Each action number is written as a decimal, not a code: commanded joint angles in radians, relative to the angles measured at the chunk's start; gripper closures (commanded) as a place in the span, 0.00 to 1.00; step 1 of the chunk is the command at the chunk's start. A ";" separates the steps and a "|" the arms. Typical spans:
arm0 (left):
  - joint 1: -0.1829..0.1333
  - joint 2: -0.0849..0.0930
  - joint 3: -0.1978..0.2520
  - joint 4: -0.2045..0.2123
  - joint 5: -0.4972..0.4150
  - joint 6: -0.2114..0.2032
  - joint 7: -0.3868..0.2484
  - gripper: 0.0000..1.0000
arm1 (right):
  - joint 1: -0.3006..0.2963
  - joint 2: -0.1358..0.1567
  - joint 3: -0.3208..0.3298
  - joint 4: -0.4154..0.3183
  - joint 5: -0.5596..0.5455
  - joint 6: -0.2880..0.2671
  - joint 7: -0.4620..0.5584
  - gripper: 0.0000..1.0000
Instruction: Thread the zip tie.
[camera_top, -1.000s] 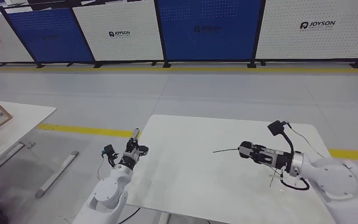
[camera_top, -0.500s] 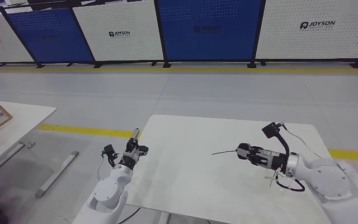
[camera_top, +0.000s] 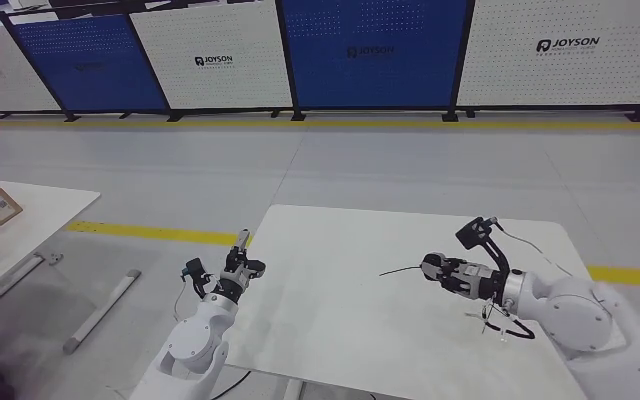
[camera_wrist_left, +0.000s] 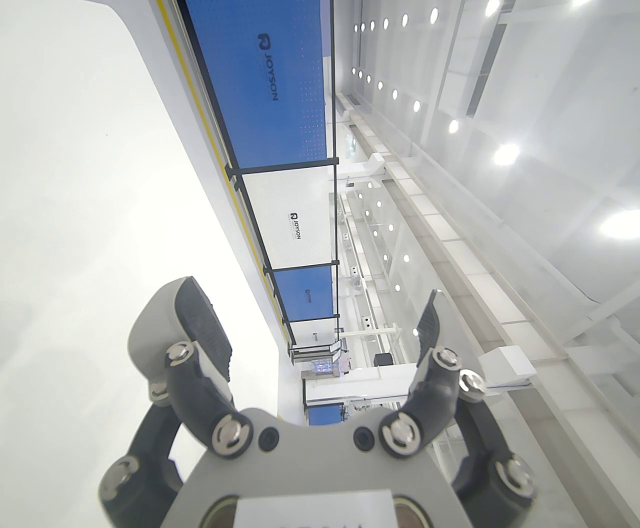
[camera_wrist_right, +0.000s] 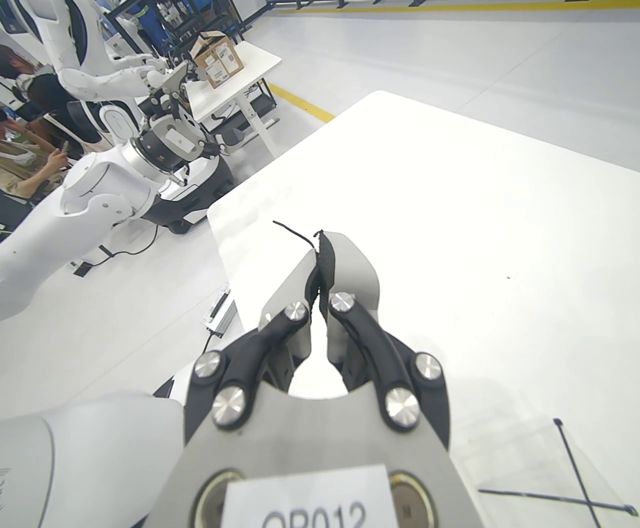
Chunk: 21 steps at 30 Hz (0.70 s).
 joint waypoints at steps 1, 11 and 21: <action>0.000 0.000 0.000 0.000 0.000 0.000 0.000 0.00 | 0.000 0.000 0.000 0.000 0.000 0.000 0.000 1.00; 0.000 0.000 0.000 0.000 0.000 0.000 0.000 0.00 | -0.033 0.005 -0.020 -0.081 -0.213 0.000 -0.141 1.00; 0.000 0.000 0.000 0.000 0.000 0.000 0.000 0.00 | -0.033 0.005 -0.020 -0.081 -0.213 0.000 -0.141 1.00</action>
